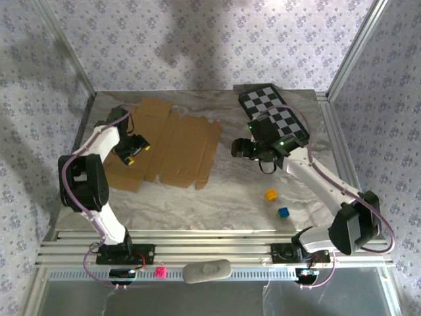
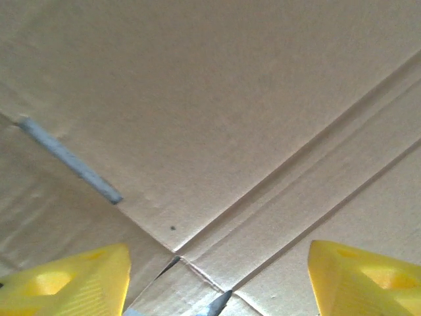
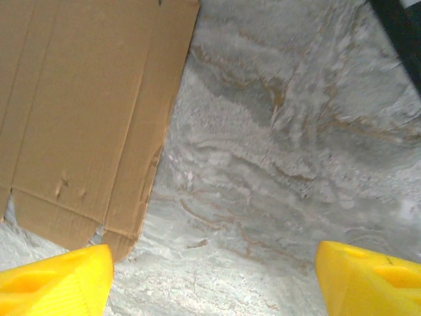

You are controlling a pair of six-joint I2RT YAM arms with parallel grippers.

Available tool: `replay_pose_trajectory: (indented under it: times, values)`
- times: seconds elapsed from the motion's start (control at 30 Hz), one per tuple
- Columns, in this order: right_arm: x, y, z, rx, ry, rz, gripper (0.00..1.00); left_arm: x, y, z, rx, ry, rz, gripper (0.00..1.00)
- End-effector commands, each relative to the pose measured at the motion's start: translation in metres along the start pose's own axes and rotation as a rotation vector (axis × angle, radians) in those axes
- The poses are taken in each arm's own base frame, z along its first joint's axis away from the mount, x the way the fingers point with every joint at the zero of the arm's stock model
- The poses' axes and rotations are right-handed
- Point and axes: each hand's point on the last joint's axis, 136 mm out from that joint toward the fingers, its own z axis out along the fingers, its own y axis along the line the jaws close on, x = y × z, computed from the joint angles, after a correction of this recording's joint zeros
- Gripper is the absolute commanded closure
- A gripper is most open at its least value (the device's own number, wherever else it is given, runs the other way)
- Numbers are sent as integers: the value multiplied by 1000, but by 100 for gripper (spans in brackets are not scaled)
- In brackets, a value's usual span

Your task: Fold the paper box

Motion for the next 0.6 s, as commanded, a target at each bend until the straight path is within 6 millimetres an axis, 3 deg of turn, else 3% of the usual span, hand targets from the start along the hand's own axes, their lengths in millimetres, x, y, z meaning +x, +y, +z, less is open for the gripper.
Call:
replay_pose_trajectory:
  times: [0.0,0.33,0.57]
  values:
    - [-3,12,-4,-32,20,8,18,24,-12,25,22,122,9,34]
    - [-1,9,5,-34,48,47,18,91,-59,61,45,232,-4,42]
    - [2,2,11,-46,69,85,18,122,-113,52,193,263,-78,45]
